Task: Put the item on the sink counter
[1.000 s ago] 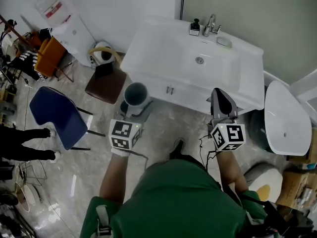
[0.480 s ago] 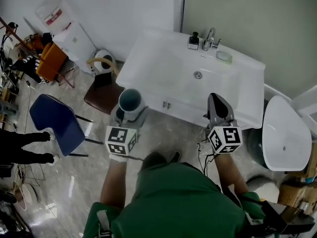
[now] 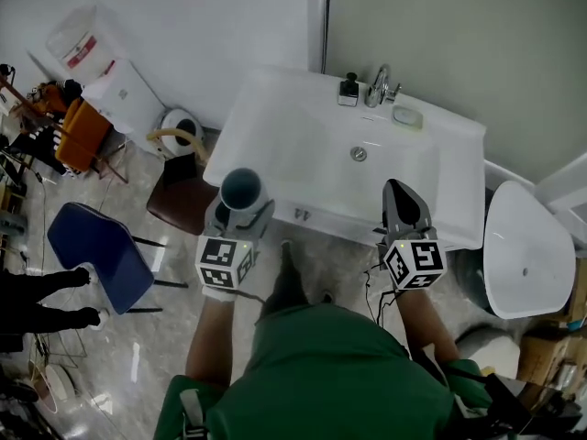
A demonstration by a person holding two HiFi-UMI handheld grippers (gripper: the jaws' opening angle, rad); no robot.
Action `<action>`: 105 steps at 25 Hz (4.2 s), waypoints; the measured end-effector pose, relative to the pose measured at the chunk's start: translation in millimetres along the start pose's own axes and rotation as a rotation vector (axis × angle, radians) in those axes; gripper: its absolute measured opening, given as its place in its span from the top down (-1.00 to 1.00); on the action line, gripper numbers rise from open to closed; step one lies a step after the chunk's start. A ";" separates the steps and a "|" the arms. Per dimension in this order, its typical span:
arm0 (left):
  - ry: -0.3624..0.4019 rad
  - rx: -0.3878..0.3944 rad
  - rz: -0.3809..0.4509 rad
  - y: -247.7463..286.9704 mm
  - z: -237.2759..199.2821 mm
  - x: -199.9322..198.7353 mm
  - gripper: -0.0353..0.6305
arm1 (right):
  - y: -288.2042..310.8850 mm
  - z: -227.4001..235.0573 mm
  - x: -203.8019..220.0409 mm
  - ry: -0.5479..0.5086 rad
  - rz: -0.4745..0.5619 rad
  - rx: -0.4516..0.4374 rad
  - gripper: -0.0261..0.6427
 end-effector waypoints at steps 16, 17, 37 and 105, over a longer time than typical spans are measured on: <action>-0.031 0.208 0.013 189.6 -129.0 -5.5 -0.14 | 162.3 31.9 17.5 -0.058 -0.026 0.187 0.92; -0.034 0.223 0.014 199.9 -135.1 -4.5 -0.14 | 169.4 33.6 19.1 -0.063 -0.031 0.202 0.92; 0.036 0.230 0.031 396.2 -198.2 41.9 -0.14 | 237.4 109.7 65.5 -0.059 -0.150 0.325 0.92; 0.050 0.209 0.151 370.9 -156.0 -55.3 0.66 | 268.2 129.5 2.0 -0.135 -0.002 0.182 0.91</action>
Point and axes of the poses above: the fingertips, and each gripper's own axes: y forward along the fingers, z to its right, x out of its underside, the point moved 4 cm from there along -y, backward along the fingers, and after that the axes turned 13 degrees about z, right-handed, at the moved point
